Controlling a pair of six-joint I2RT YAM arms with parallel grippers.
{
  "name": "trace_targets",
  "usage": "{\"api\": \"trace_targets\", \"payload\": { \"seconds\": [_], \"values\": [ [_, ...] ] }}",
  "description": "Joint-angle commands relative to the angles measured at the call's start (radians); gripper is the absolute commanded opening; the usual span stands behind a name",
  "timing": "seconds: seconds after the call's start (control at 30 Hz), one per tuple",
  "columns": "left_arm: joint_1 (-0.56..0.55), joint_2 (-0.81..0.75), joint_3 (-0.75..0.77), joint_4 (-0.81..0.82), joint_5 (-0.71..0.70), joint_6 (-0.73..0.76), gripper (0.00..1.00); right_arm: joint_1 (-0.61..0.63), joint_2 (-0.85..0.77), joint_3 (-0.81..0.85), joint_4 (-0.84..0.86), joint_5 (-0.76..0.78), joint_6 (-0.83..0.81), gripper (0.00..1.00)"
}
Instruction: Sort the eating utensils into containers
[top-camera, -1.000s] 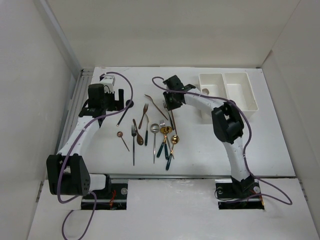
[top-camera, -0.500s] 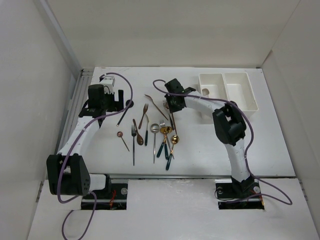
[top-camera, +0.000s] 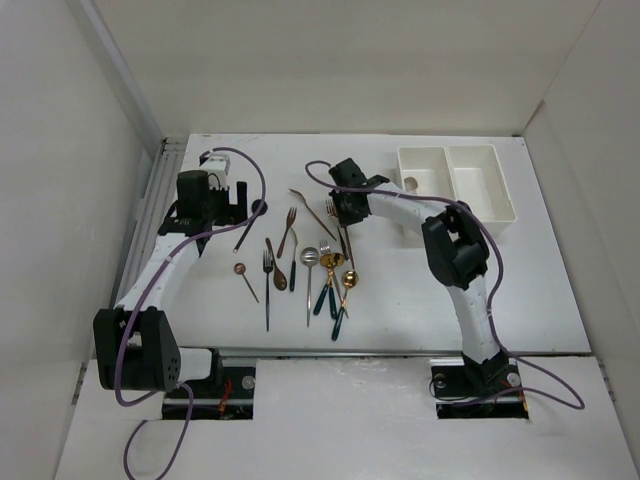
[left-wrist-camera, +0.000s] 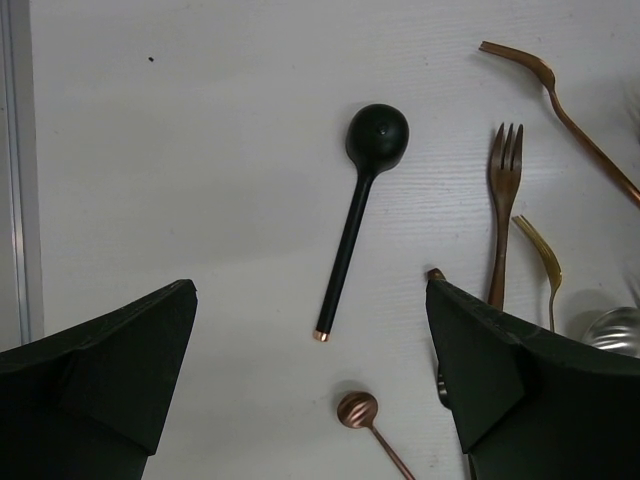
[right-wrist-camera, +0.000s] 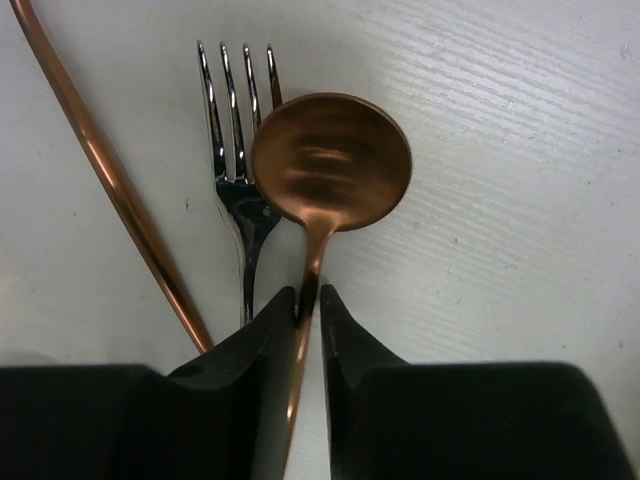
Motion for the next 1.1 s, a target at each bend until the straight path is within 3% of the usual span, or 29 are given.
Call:
{"api": "trace_targets", "payload": {
  "seconds": [0.0,0.1,0.73,0.93,1.07],
  "values": [
    [-0.002,-0.018,-0.004,0.01,-0.009,0.0,1.0,-0.002,0.054,0.024,-0.032,0.005,0.002,0.19],
    [-0.002,-0.018,-0.004,0.01,-0.009,0.0,1.0,-0.002,0.067,0.034,-0.032,0.005,0.002,0.0],
    [-0.002,-0.018,0.005,0.001,-0.018,0.019,1.0,-0.073,-0.177,0.003,0.07,0.011,-0.101,0.0],
    [-0.002,0.0,0.016,-0.009,0.002,0.049,0.99,-0.168,-0.281,0.138,0.061,-0.029,-0.101,0.0],
    [-0.002,0.067,0.098,-0.091,0.101,0.112,0.99,-0.258,-0.346,0.192,0.051,-0.072,-0.11,0.0]
  ]
}}
